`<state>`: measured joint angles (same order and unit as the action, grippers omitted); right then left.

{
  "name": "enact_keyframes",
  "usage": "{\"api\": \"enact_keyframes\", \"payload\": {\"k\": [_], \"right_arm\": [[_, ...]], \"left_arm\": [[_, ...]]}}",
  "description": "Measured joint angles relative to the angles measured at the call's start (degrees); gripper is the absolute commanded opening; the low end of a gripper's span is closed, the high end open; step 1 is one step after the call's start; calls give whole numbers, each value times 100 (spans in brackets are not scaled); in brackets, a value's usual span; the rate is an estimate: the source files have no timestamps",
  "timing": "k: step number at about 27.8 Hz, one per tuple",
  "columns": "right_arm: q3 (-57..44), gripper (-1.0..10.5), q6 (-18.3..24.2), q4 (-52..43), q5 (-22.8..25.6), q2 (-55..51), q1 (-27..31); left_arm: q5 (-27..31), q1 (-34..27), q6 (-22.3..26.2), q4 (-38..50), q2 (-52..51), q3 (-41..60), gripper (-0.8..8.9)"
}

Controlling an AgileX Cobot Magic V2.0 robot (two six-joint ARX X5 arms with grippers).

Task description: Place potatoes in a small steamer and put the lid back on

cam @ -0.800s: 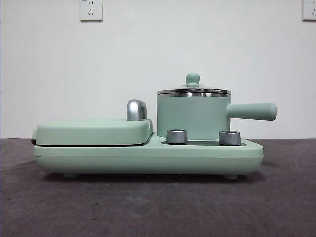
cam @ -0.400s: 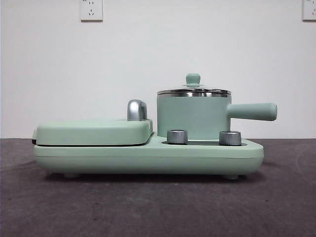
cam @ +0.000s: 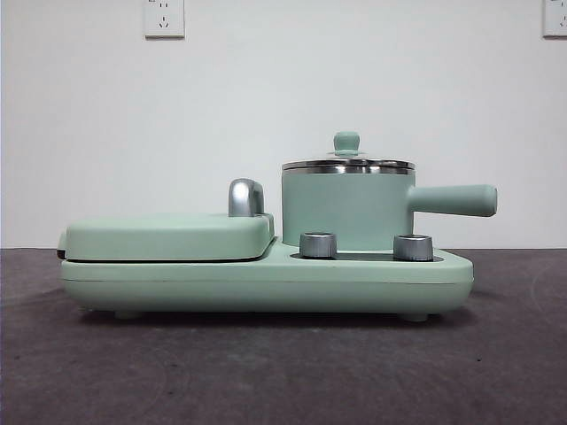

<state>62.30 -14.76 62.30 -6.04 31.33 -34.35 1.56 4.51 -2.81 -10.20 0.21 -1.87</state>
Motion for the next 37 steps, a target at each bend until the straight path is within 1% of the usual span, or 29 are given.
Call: {"api": "enact_keyframes", "payload": {"k": [2,5,6,10,11,13,16,18,21,22,25,27,29,31,37], "right_arm": [[-22,13,0,-42,-7,-17,46],[-378,14,0,-501,-76,-131,472],[-627,14,0,-811,-175,-210,721],[-2020,13,0,-2422,-940,-800,1993],[-2380,13,-2,-2798,-1010,-984,2286],[-3191,13,-2,-3552,-997,-1453,2907],[-4151,13,-2,-4116,-715,-2140,3491],[-4680,13,0,-4133,-466,-2494,3604],[-5313,13,0,-4046,68,-2876,3620],[-5455,13,2,-4048,258,-2973,3620],[-5683,14,2,-4172,588,-3099,3620],[-5805,13,35,-4288,627,-3102,3622],[-5873,13,160,-4452,627,-3091,3622],[-5912,13,328,-4614,629,-3108,3598],[-5925,13,850,-4651,629,-3108,3591]], "left_arm": [[0,0,0,0,0,0,6],[0,0,0,0,0,0,6],[0,0,0,2,0,0,6],[2,0,0,2,0,0,6],[2,0,0,2,0,0,6],[2,0,0,7,0,0,6],[0,0,0,7,0,0,6],[0,0,0,7,0,0,6],[0,0,0,7,0,0,6],[0,0,0,7,0,0,6],[2,0,0,7,0,0,6],[0,0,0,7,0,0,6],[0,0,-2,11,0,0,6],[2,0,0,11,0,0,6],[0,0,0,11,0,0,6]]}}
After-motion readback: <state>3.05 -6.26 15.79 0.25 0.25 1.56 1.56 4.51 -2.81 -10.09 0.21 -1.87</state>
